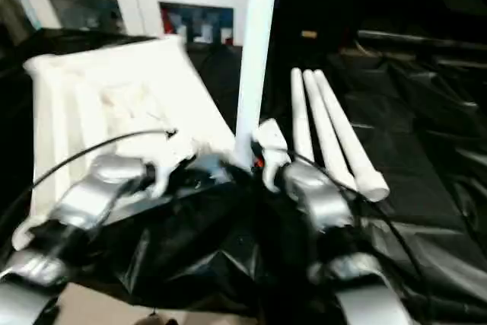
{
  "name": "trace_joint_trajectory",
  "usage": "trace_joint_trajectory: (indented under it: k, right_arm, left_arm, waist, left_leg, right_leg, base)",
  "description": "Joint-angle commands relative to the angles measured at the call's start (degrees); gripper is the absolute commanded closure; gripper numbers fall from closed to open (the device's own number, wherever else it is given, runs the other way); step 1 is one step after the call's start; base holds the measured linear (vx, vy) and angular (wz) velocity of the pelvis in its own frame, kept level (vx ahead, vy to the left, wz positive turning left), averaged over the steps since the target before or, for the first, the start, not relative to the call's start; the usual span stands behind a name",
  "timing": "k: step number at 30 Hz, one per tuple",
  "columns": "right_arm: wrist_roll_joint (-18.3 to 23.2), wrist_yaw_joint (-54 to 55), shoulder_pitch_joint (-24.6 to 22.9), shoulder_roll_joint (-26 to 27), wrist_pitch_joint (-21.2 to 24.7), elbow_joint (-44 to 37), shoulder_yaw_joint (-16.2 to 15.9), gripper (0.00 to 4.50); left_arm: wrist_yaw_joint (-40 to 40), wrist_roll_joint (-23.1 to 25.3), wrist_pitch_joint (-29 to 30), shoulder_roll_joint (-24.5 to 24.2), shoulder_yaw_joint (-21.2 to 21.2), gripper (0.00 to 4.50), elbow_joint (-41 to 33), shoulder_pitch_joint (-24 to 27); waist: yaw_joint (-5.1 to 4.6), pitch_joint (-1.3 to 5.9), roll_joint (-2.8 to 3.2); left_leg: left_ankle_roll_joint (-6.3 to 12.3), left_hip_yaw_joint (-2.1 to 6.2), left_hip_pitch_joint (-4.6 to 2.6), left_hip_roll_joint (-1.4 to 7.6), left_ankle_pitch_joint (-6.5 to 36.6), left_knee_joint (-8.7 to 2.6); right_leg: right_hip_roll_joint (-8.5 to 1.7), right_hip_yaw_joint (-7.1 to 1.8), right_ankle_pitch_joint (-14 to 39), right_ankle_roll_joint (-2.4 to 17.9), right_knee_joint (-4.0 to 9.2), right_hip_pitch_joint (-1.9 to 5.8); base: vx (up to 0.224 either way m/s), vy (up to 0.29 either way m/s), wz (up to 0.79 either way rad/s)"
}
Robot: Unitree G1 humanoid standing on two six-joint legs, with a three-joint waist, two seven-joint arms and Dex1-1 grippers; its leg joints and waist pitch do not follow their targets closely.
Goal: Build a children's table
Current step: Rotate leg to tighten
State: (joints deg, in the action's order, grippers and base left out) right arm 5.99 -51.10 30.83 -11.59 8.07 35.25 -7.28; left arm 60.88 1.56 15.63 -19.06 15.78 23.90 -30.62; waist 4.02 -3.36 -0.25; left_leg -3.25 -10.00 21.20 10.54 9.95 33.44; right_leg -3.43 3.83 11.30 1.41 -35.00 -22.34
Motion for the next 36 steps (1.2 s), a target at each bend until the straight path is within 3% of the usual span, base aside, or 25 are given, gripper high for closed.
trace_joint_trajectory:
  k: [1,6,11,22,26,27,29,30,34,36]
  right_arm:
    - [1.3,-7.3,-1.1,-1.2,1.0,-3.6,-3.1,0.49]
    - [4.0,-16.6,-3.3,-6.6,3.5,-9.4,-4.6,0.49]
    - [5.3,-20.1,-4.0,-8.0,5.7,-11.8,-4.9,0.49]
    - [4.6,-18.2,-4.7,-6.8,7.7,-12.3,-5.7,1.44]
    - [3.4,-14.2,-5.2,-4.8,6.5,-10.9,-5.6,1.71]
    - [2.2,-8.5,-4.7,-2.2,5.5,-8.2,-4.6,1.73]
    - [1.7,-5.4,-4.2,-0.9,4.9,-6.5,-4.0,1.75]
    - [1.0,-1.5,-3.4,0.7,4.6,-4.5,-3.2,1.77]
    - [0.5,15.2,0.7,8.1,5.3,3.7,0.8,1.78]
    - [0.6,18.5,1.5,9.8,4.9,5.0,1.7,1.78]
  left_arm:
    - [5.0,-2.8,-2.6,0.1,2.5,4.5,-3.6,0.4]
    - [8.7,-2.9,-3.2,-3.1,2.6,4.5,-4.6,1.6]
    - [10.7,-4.1,-2.5,-4.3,2.4,4.5,-6.0,2.2]
    - [10.4,-4.0,-2.2,-4.4,2.7,4.5,-6.6,2.7]
    - [6.7,-3.4,-1.2,-2.7,1.6,4.5,-5.1,1.6]
    - [3.1,-2.7,-0.6,-1.0,0.8,4.5,-3.4,0.3]
    - [1.5,-2.5,-0.3,-0.1,0.4,4.5,-2.6,-0.3]
    - [-0.6,-2.2,0.5,0.9,-0.1,4.5,-1.8,-1.1]
    - [-11.7,-0.2,4.9,5.4,-2.2,4.5,1.8,-5.2]
    - [-15.6,0.0,7.2,6.9,-3.4,4.5,2.4,-6.3]
  waist:
    - [0.46,3.72,0.04]
    - [1.46,3.62,-0.19]
    - [1.92,3.64,-0.42]
    - [2.17,3.72,-0.25]
    - [2.03,3.59,-0.31]
    - [1.9,3.57,-0.01]
    - [1.57,3.41,-0.2]
    - [1.58,3.52,0.06]
    - [0.51,3.49,0.19]
    - [0.73,3.68,0.19]
  left_leg:
    - [3.59,0.83,-0.67,3.16,10.4,-3.77]
    - [3.17,0.72,-0.95,3.22,11.1,-3.81]
    - [2.87,0.74,-0.87,3.34,10.8,-3.87]
    - [2.3,0.77,-0.84,3.18,10.1,-3.79]
    - [1.58,0.78,-0.9,3.1,11.2,-3.85]
    - [1.04,0.81,-0.97,3.06,11.7,-3.91]
    - [0.09,0.95,-1.06,2.87,13.2,-4.07]
    - [-0.25,1.05,-1.19,2.92,13.3,-4.05]
    - [-1.25,1.04,-1.24,2.8,14.2,-4.1]
    - [-1.27,1.04,-1.36,2.79,13.5,-3.97]
  right_leg:
    - [-5.15,-3.06,7.5,13.3,3.91,2.85]
    - [-5.14,-3.1,10.2,12.6,4.08,2.59]
    - [-5.26,-3.08,10.6,12.4,4.03,2.53]
    - [-5.27,-3.04,10.4,12.3,4.01,2.47]
    - [-5.3,-3.12,12.2,11.8,4.22,2.38]
    - [-5.33,-3.17,13.6,11.4,4.35,2.27]
    - [-5.43,-3.09,16.6,10.7,4.75,2.31]
    - [-5.53,-3.1,17.1,10.6,4.7,2.29]
    - [-5.32,-3.16,17.6,10.7,4.84,2.01]
    - [-5.37,-3.14,16.5,10.7,4.77,2.08]
  base:
    - [0.0,0.0,0.0]
    - [0.0,0.0,0.0]
    - [0.0,0.0,0.0]
    - [0.0,0.0,0.0]
    - [0.0,0.0,0.0]
    - [0.0,0.0,0.0]
    - [0.0,0.0,0.0]
    - [0.0,0.0,0.0]
    - [0.0,0.0,0.0]
    - [0.0,0.0,0.0]
